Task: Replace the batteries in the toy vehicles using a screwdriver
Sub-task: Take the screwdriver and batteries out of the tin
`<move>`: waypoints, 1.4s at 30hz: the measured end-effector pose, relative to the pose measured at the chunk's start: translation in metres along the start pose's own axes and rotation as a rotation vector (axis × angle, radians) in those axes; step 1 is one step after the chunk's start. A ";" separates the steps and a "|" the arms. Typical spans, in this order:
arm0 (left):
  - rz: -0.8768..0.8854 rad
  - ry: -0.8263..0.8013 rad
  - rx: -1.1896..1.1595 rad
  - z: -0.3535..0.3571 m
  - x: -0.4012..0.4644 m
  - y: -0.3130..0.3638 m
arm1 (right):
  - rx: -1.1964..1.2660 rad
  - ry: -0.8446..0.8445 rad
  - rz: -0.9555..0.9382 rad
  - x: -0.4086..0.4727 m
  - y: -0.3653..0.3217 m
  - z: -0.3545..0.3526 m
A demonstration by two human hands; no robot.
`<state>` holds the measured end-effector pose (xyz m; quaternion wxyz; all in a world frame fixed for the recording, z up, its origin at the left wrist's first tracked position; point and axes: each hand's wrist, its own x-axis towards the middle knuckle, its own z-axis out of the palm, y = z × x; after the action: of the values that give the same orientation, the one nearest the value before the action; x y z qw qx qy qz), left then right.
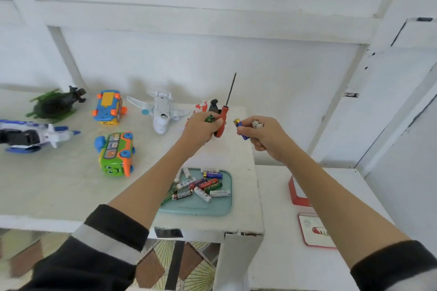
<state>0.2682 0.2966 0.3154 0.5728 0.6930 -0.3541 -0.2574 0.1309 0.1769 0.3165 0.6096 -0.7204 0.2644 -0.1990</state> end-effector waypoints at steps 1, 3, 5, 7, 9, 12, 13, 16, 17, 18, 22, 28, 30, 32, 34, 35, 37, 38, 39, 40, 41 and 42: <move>-0.012 -0.004 0.000 -0.016 -0.004 -0.005 | -0.038 -0.023 0.006 -0.002 0.001 0.013; -0.028 -0.006 0.020 -0.045 -0.013 -0.014 | -0.129 -0.065 0.020 -0.007 0.004 0.037; -0.037 -0.014 0.057 -0.067 -0.020 -0.023 | -0.252 -0.094 0.042 -0.011 0.009 0.056; -0.028 -0.040 0.088 -0.083 -0.027 -0.031 | -0.425 -0.121 0.044 -0.014 0.015 0.071; -0.016 -0.079 0.129 -0.091 -0.032 -0.037 | -0.626 -0.168 0.016 -0.015 0.024 0.085; -0.013 -0.126 0.171 -0.094 -0.036 -0.046 | -0.898 -0.251 0.007 -0.017 0.037 0.101; -0.010 -0.136 0.181 -0.094 -0.037 -0.048 | -0.962 -0.275 0.010 -0.017 0.039 0.104; -0.009 -0.137 0.193 -0.095 -0.038 -0.054 | -1.049 -0.295 0.021 -0.017 0.040 0.109; -0.009 -0.134 0.190 -0.095 -0.038 -0.055 | -1.035 -0.273 0.025 -0.017 0.039 0.108; -0.009 -0.135 0.187 -0.096 -0.038 -0.056 | -1.004 -0.245 0.030 -0.017 0.037 0.106; 0.002 -0.130 0.195 -0.096 -0.037 -0.055 | -0.955 -0.226 0.025 -0.016 0.031 0.095; 0.000 -0.112 0.202 -0.092 -0.037 -0.056 | -0.969 -0.125 -0.073 -0.007 0.037 0.109; -0.009 -0.104 0.201 -0.092 -0.037 -0.056 | -0.952 -0.114 -0.110 -0.003 0.040 0.113; -0.008 -0.097 0.205 -0.093 -0.036 -0.057 | -0.972 -0.141 -0.150 -0.003 0.043 0.118; -0.006 -0.084 0.224 -0.093 -0.036 -0.059 | -1.002 -0.174 -0.177 -0.004 0.045 0.123; -0.004 -0.080 0.227 -0.093 -0.035 -0.059 | -1.016 -0.199 -0.179 -0.004 0.047 0.125; -0.002 -0.078 0.222 -0.093 -0.035 -0.060 | -1.076 -0.255 -0.161 -0.006 0.050 0.126; -0.004 -0.080 0.223 -0.092 -0.035 -0.061 | -1.101 -0.265 -0.145 -0.007 0.050 0.125; -0.007 -0.084 0.227 -0.092 -0.034 -0.061 | -1.099 -0.246 -0.134 -0.007 0.050 0.123; -0.007 -0.090 0.235 -0.091 -0.034 -0.062 | -1.073 -0.195 -0.136 -0.008 0.048 0.120; -0.005 -0.094 0.243 -0.091 -0.034 -0.062 | -1.031 -0.129 -0.137 -0.009 0.044 0.117; -0.004 -0.097 0.248 -0.090 -0.034 -0.063 | -0.989 -0.075 -0.119 -0.010 0.039 0.114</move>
<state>0.3286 0.3840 0.2718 0.4644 0.7460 -0.4091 -0.2458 0.1870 0.2666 0.2585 0.1916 -0.9436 0.2636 -0.0582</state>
